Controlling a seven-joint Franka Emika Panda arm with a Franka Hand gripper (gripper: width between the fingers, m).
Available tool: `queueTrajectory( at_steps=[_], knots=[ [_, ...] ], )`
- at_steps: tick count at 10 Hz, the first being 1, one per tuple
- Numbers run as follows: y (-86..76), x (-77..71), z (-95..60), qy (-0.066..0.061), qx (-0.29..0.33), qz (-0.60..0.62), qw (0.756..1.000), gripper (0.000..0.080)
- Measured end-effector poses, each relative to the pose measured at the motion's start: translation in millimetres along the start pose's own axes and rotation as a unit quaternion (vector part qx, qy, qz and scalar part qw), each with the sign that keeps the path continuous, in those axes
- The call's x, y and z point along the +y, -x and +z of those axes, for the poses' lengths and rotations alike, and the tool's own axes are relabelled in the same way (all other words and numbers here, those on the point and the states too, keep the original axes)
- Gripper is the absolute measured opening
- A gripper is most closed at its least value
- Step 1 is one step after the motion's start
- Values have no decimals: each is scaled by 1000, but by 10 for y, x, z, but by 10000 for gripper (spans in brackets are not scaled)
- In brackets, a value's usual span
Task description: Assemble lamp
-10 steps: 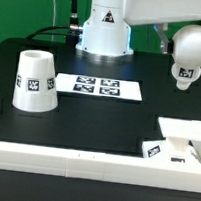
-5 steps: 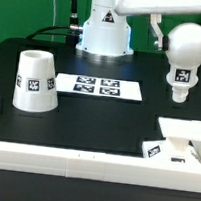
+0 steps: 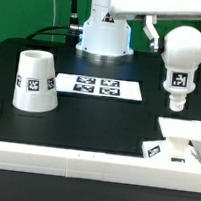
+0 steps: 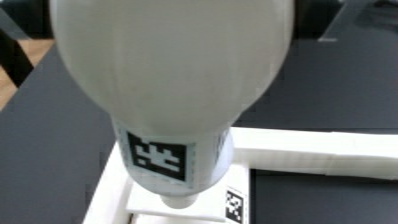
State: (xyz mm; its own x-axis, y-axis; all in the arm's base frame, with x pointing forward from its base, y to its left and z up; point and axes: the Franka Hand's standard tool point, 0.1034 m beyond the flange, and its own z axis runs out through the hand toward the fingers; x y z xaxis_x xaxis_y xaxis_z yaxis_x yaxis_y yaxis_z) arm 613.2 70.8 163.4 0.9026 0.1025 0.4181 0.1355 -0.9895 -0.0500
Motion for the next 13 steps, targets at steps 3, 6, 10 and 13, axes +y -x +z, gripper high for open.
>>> queueTrajectory(
  at_steps=[3,6,10,13],
  knots=[
    [-136,64,104,2,4,-23,1000,577],
    [-138,52,124,1,1,-22,1000,578],
    [-202,-84,279,-3,-5,-57,998,578],
    [-178,-62,304,-2,-8,-60,998,578]
  ],
)
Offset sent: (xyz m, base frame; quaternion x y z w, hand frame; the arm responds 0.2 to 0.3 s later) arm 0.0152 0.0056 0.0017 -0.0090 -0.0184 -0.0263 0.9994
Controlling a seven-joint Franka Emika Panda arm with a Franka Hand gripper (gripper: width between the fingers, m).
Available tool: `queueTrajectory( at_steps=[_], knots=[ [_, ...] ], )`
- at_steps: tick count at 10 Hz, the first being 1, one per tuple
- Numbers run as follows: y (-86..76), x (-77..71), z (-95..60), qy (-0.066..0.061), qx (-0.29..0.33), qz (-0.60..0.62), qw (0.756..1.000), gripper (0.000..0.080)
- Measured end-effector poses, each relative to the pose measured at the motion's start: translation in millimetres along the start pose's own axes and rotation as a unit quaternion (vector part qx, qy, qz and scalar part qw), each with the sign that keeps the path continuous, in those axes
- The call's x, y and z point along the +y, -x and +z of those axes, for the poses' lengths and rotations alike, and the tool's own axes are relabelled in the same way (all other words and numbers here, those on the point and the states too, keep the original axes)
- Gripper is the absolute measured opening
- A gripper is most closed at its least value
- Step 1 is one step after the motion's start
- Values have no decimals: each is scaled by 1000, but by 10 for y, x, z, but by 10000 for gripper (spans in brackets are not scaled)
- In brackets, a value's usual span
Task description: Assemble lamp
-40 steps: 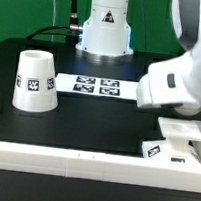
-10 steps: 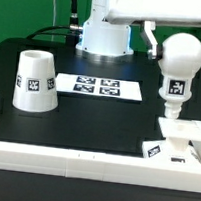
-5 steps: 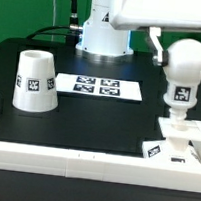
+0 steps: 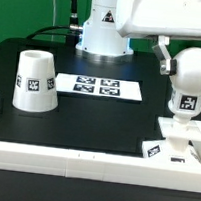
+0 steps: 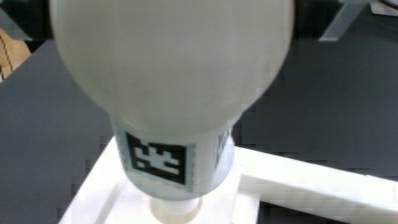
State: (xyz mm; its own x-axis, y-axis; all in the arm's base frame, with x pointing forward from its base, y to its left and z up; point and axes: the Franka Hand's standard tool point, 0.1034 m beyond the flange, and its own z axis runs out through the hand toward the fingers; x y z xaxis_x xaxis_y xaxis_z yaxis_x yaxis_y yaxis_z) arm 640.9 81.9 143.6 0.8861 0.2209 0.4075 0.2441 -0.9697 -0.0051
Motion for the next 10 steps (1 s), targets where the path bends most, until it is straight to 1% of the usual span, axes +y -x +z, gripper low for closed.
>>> queueTrajectory(
  at_steps=[4,10],
  knots=[
    [105,-56,90,-3,-9,-2,1000,578],
    [91,-49,101,-1,-1,-2,1000,578]
  ],
)
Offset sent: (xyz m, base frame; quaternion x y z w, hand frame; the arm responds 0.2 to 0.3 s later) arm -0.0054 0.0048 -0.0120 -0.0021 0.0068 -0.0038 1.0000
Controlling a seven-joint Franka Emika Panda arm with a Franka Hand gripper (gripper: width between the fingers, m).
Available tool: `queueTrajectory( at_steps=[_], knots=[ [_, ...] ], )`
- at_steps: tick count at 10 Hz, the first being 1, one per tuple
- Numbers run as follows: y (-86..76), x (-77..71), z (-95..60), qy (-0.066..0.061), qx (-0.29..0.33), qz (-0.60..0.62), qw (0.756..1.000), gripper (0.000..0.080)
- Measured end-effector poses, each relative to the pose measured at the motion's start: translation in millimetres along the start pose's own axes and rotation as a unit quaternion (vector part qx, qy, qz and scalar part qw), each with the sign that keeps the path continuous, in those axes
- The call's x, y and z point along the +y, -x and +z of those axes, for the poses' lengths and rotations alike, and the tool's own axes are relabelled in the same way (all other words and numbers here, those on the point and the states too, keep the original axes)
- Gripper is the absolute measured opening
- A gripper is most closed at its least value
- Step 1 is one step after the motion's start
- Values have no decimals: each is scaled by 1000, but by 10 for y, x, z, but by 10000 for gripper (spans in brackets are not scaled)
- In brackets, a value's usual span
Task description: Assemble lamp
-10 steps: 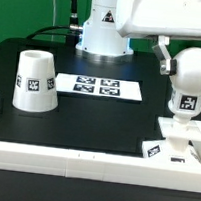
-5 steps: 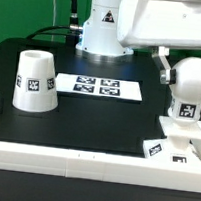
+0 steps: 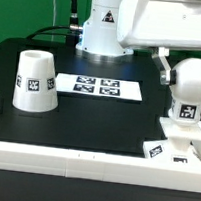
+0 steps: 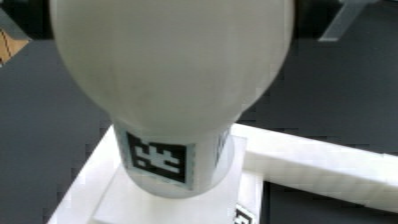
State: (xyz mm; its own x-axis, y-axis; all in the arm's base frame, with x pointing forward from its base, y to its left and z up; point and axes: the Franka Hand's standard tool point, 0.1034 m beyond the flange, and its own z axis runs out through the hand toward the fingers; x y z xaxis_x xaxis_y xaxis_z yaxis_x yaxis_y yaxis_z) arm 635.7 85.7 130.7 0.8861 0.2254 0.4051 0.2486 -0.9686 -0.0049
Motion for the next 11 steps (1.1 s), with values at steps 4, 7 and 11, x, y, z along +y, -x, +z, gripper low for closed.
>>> queueTrajectory(
  at_steps=[4,7,11],
  knots=[
    [-5,18,-14,0,0,0,1000,697],
    [-69,53,-123,2,3,-2,1000,699],
    [-87,91,-160,-2,-13,-3,1000,699]
  ],
)
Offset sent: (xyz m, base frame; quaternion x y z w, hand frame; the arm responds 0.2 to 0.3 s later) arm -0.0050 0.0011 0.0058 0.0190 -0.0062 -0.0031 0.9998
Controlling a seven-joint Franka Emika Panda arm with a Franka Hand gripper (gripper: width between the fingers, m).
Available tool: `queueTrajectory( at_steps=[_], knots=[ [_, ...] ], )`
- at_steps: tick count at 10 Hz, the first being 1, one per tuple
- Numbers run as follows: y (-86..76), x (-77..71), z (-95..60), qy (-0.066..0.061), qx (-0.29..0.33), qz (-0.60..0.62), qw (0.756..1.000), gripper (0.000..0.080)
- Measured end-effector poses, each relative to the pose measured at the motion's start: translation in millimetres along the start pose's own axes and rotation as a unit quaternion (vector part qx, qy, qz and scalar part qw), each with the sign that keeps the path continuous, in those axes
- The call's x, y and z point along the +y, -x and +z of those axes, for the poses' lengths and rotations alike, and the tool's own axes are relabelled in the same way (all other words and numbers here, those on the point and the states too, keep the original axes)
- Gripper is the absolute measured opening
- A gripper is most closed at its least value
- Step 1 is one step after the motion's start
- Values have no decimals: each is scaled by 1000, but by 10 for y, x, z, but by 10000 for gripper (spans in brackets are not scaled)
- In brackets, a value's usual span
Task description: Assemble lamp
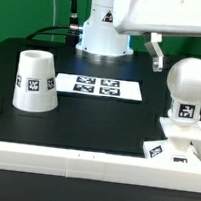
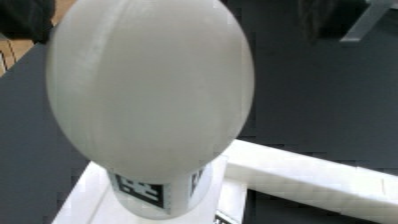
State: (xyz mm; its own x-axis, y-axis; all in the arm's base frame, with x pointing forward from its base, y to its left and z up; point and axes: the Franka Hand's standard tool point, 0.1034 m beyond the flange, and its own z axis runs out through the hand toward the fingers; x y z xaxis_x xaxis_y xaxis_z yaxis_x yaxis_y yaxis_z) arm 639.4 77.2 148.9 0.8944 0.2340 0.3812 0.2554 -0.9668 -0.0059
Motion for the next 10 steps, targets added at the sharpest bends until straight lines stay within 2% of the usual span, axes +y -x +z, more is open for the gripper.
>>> queueTrajectory(
  at_steps=[1,4,6,10],
  knots=[
    [23,-14,9,-3,-10,1,1000,699],
    [81,-145,48,-32,-110,0,993,699],
    [119,-155,80,-45,-173,-8,984,699],
    [113,-130,131,-42,-165,-10,985,699]
  ],
)
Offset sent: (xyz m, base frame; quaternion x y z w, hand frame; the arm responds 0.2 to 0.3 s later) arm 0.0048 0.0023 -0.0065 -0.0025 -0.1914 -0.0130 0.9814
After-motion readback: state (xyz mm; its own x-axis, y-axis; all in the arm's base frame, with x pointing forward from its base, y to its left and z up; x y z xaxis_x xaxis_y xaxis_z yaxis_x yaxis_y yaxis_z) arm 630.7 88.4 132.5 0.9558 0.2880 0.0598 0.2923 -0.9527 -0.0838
